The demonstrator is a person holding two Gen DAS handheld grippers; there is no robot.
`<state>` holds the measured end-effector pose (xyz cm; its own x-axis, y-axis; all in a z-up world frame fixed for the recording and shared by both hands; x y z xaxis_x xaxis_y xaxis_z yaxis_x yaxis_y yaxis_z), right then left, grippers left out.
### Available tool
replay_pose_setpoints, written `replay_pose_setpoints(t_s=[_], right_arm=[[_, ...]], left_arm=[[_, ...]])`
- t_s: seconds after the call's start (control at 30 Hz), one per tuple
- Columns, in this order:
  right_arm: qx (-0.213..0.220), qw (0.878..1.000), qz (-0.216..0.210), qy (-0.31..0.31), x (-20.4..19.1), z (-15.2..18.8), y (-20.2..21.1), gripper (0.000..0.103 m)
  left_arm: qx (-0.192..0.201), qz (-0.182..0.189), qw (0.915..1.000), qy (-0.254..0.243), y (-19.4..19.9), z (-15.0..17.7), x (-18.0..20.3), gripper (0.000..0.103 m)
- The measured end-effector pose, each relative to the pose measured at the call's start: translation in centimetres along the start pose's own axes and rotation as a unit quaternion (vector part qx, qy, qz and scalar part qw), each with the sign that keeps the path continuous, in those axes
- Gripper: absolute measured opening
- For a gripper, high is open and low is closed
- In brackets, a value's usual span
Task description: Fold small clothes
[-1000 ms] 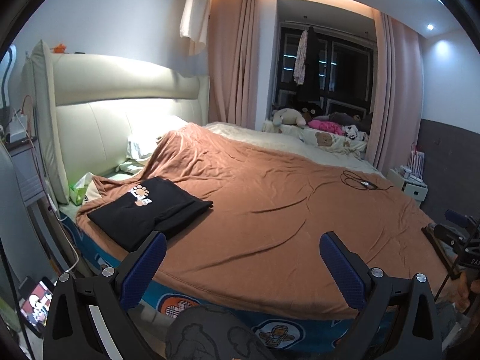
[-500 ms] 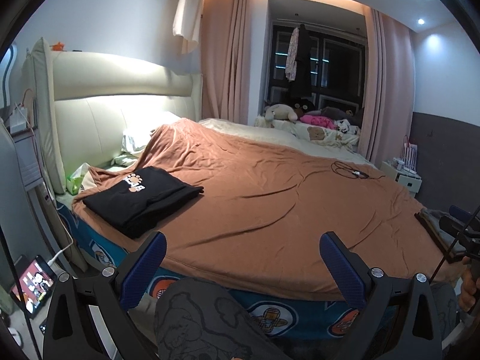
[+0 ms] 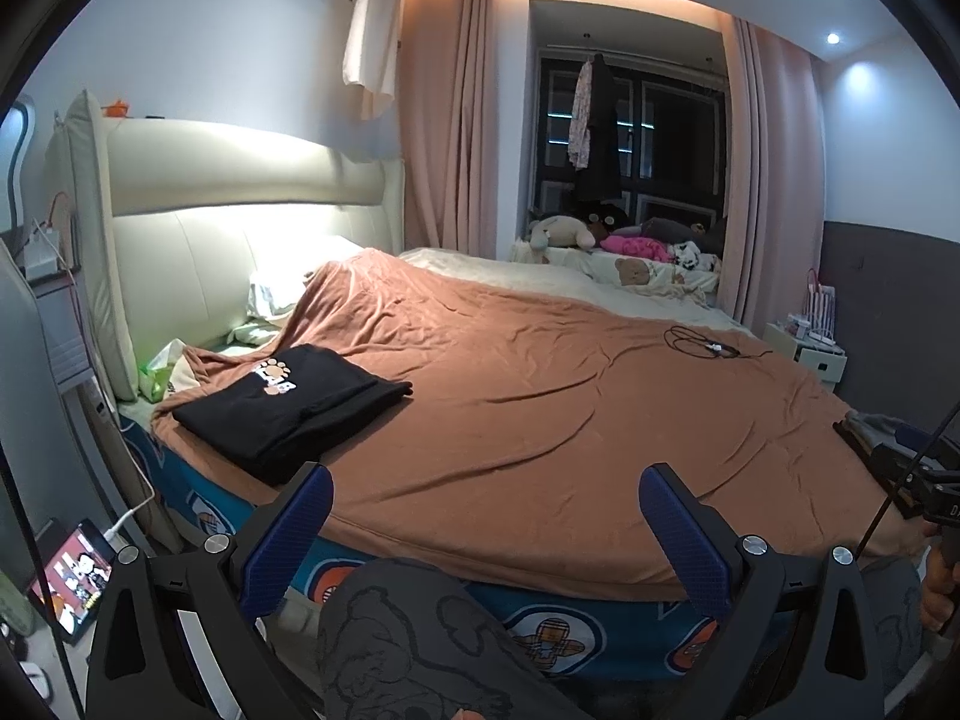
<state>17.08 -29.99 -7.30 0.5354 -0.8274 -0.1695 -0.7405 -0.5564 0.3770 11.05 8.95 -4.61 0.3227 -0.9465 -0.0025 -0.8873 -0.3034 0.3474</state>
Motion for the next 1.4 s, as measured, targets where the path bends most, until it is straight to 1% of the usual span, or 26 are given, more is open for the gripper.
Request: replay_pose_setpoints(t_s=[0.3,0.73,1.4], right_arm=[[-0.004,1.000,0.000,0.002,0.0,-0.2,0.5,0.103],[-0.011,1.000,-0.003,0.008,0.7,-0.1,0.7,0.103],[-0.017,1.000,-0.006,0.013,1.1,-0.5,1.0,0.103]], left_arm=[[0.000,-0.008,0.9999,0.008,0.1,-0.1,-0.6,0.103],[0.003,-0.002,1.0000,0.006,0.7,-0.3,-0.4,0.103],[0.004,-0.006,0.9999,0.011,0.8,-0.5,-1.2,0.103]])
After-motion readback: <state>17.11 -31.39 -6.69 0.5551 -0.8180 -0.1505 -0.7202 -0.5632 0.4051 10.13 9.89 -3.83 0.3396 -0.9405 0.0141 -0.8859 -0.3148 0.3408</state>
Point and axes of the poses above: each gripper's, at about its wrist camera, not at the fingertips, and y roughly against the way its jaws point, x to its right, z to its underside, the point moved 10 cm from there along -y, roughly the way its jaws point, and after that the axes turned 10 degrees about -z, right-handed, at the moved point
